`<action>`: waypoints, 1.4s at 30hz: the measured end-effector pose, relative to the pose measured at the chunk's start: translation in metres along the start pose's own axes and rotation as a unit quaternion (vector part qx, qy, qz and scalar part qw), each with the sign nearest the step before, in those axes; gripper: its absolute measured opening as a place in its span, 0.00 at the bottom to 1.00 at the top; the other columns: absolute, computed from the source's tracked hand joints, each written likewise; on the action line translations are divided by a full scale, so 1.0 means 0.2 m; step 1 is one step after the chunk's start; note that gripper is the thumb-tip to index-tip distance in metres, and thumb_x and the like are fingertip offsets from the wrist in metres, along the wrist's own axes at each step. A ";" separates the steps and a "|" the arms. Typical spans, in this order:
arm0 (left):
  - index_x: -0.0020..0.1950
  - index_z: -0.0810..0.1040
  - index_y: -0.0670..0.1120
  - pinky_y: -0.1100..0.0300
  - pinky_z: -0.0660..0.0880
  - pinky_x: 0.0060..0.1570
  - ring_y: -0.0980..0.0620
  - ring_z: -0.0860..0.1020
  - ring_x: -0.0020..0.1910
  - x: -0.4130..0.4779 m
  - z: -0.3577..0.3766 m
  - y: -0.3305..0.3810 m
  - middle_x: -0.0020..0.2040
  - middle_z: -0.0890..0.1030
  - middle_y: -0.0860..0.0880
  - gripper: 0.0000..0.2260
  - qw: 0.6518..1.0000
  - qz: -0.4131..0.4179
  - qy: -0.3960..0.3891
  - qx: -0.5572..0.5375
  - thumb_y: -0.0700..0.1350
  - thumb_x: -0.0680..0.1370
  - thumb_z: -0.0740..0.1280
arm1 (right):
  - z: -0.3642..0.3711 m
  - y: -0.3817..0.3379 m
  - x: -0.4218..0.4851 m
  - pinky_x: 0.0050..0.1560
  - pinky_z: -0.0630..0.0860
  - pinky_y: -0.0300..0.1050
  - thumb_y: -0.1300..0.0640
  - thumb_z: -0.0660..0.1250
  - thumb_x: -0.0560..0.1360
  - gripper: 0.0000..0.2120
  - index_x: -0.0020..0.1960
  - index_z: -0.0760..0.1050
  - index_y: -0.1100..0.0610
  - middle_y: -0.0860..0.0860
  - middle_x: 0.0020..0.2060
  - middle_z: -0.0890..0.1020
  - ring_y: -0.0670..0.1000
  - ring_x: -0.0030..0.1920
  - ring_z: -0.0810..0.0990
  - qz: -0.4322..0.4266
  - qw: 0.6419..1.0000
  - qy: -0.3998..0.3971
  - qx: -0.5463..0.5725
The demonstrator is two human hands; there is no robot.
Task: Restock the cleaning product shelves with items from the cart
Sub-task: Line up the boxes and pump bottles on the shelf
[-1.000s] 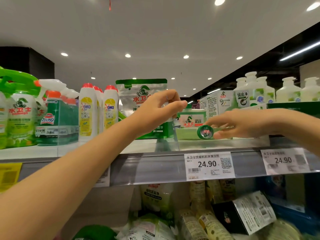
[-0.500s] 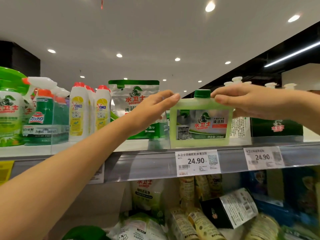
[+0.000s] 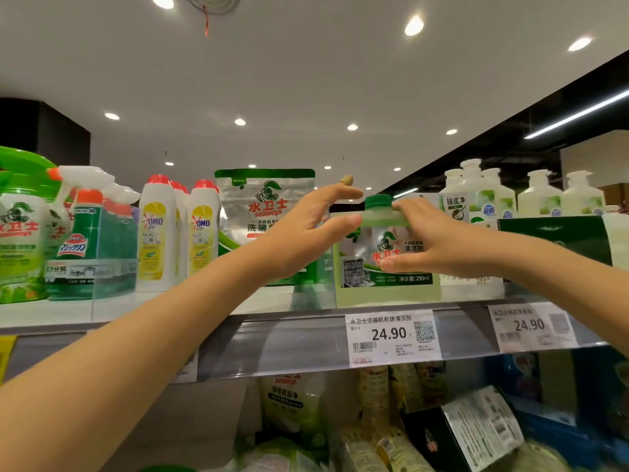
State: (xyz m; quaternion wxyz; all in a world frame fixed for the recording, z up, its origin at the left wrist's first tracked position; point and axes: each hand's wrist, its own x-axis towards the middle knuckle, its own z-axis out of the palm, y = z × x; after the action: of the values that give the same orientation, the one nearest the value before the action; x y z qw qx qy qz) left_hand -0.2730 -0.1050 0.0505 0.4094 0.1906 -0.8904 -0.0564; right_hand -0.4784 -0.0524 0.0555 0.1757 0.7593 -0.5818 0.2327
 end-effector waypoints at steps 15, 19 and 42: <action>0.76 0.60 0.55 0.65 0.62 0.61 0.64 0.61 0.66 0.00 -0.01 0.00 0.78 0.56 0.58 0.31 1.000 -0.024 0.006 0.012 0.66 0.76 0.57 | 0.17 0.04 0.29 0.69 0.64 0.55 0.40 0.60 0.78 0.38 0.75 0.52 0.66 0.61 0.73 0.54 0.63 0.69 0.65 0.077 0.981 -0.081 -0.157; 0.76 0.60 0.54 0.63 0.62 0.62 0.62 0.61 0.68 0.00 0.00 0.01 0.78 0.57 0.57 0.31 0.999 -0.027 0.012 0.014 0.66 0.75 0.56 | 0.22 0.06 0.36 0.67 0.67 0.53 0.40 0.57 0.79 0.41 0.77 0.43 0.65 0.63 0.74 0.51 0.62 0.67 0.69 0.101 0.977 -0.089 -0.164; 0.76 0.60 0.55 0.75 0.63 0.55 0.61 0.64 0.68 0.00 -0.01 0.01 0.78 0.57 0.59 0.31 1.000 -0.014 0.002 0.006 0.66 0.76 0.56 | 0.30 0.16 0.50 0.67 0.70 0.50 0.38 0.61 0.77 0.48 0.77 0.35 0.63 0.61 0.76 0.46 0.63 0.73 0.61 0.104 0.985 -0.099 -0.101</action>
State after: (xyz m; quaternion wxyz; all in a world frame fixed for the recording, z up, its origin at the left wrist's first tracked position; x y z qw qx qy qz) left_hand -0.2713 -0.1034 0.0521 0.4091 0.2058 -0.8872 -0.0563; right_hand -0.4786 -0.1727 0.0606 0.1683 0.6922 -0.6925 0.1136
